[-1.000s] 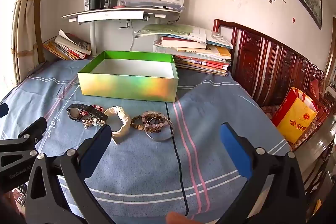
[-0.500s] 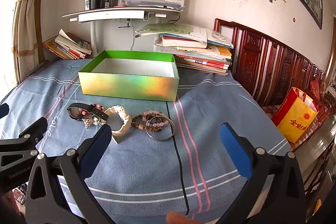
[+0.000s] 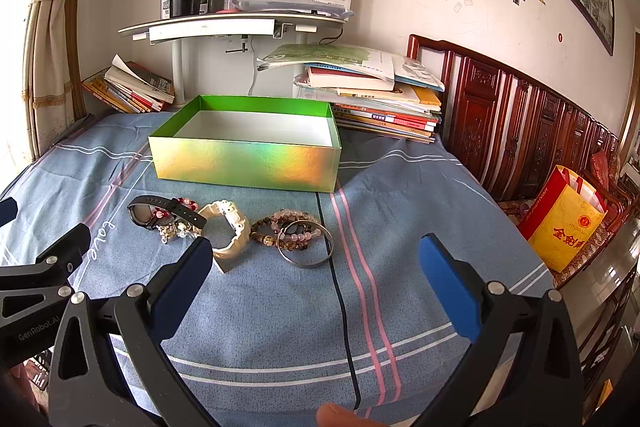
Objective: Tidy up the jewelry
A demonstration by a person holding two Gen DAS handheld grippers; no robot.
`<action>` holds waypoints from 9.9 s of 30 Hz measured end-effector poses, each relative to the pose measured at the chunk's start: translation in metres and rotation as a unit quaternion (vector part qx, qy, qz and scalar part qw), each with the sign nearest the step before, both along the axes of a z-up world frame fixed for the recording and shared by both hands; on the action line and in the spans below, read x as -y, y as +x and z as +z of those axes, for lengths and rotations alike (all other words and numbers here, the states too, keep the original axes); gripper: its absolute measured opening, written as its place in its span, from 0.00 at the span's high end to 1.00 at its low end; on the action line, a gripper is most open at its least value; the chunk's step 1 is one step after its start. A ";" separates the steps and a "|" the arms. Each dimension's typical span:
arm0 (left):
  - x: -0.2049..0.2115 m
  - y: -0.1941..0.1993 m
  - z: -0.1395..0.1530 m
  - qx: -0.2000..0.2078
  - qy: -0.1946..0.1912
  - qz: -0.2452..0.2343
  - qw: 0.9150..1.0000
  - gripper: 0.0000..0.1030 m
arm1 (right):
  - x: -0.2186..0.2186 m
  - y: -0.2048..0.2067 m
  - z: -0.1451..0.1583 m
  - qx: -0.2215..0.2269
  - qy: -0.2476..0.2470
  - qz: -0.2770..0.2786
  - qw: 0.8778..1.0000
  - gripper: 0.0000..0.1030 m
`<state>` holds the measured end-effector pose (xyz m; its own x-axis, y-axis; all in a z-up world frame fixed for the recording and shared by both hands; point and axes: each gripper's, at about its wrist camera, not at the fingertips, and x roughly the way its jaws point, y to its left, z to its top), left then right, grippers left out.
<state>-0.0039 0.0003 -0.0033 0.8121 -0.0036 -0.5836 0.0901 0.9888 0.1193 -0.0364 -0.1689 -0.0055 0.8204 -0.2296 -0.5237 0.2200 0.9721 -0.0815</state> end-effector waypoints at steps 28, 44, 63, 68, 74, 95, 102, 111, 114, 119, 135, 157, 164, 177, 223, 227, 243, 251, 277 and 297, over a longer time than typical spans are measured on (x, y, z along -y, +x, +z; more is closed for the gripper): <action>0.001 0.002 -0.002 -0.002 0.001 0.000 1.000 0.03 | 0.000 0.000 0.000 -0.001 0.000 -0.001 1.000 0.02; 0.001 0.001 -0.005 -0.003 0.001 0.001 1.000 0.03 | 0.002 -0.002 0.003 0.000 0.001 -0.002 1.000 0.02; 0.002 0.001 -0.004 -0.005 0.003 0.001 1.000 0.03 | 0.001 0.000 0.003 -0.012 -0.023 0.001 1.000 0.02; 0.001 0.012 -0.011 -0.033 0.007 -0.011 0.999 0.03 | 0.019 0.008 -0.003 -0.033 -0.007 -0.004 0.999 0.02; -0.006 0.043 -0.043 -0.131 -0.005 -0.031 0.991 0.05 | 0.050 0.033 -0.036 -0.114 -0.015 -0.005 0.993 0.02; 0.000 0.164 -0.071 -0.188 0.002 -0.012 0.982 0.28 | -0.015 0.149 -0.065 -0.209 0.070 0.152 0.964 0.80; -0.023 0.166 -0.074 -0.215 -0.071 -0.002 0.974 0.84 | -0.006 0.139 -0.063 -0.194 0.070 0.138 0.969 0.80; -0.037 0.137 -0.037 -0.178 -0.084 0.003 0.980 0.90 | 0.023 0.122 -0.044 -0.170 0.067 0.109 0.977 0.80; -0.032 0.134 -0.024 -0.167 -0.086 -0.010 0.982 0.92 | 0.026 0.122 -0.038 -0.167 0.077 0.114 0.976 0.80; -0.022 0.142 0.019 -0.117 -0.088 -0.028 0.989 0.92 | 0.036 0.127 0.004 -0.114 0.083 0.110 0.984 0.80; 0.054 0.265 0.008 -0.099 -0.073 -0.035 0.992 0.90 | 0.057 0.260 -0.015 -0.146 0.095 0.048 0.983 0.79; 0.023 0.141 -0.075 -0.178 -0.032 -0.042 0.983 0.51 | 0.066 0.129 -0.071 -0.191 0.074 0.079 0.976 0.58; 0.008 0.105 -0.074 -0.165 -0.010 -0.053 0.985 0.49 | 0.046 0.093 -0.076 -0.200 0.071 0.117 0.970 0.58; -0.015 0.075 -0.057 -0.144 -0.059 -0.037 0.987 0.34 | 0.045 0.072 -0.067 -0.177 0.096 0.105 0.974 0.58; 0.017 0.068 -0.095 -0.147 -0.029 -0.031 0.988 0.11 | 0.027 0.077 -0.081 -0.162 0.073 0.090 0.980 0.49; 0.018 0.068 -0.096 -0.146 -0.029 -0.031 0.988 0.10 | 0.026 0.076 -0.081 -0.161 0.073 0.087 0.980 0.49; 0.015 0.072 -0.097 -0.149 -0.028 -0.037 0.988 0.04 | 0.024 0.077 -0.081 -0.160 0.072 0.088 0.981 0.44; 0.016 0.072 -0.098 -0.147 -0.027 -0.039 0.988 0.03 | 0.023 0.076 -0.082 -0.159 0.070 0.091 0.980 0.40; 0.018 0.075 -0.099 -0.143 -0.028 -0.031 0.989 0.03 | 0.012 0.069 -0.080 -0.173 0.068 0.098 0.978 0.46; 0.017 0.074 -0.100 -0.141 -0.027 -0.032 0.989 0.03 | 0.014 0.067 -0.080 -0.167 0.067 0.093 0.979 0.42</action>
<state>0.0706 -0.0166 -0.1029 0.6147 -0.0877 -0.7838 0.1747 0.9843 0.0269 0.0310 -0.1834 -0.0851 0.6187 -0.0037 -0.7856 0.0213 0.9997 0.0121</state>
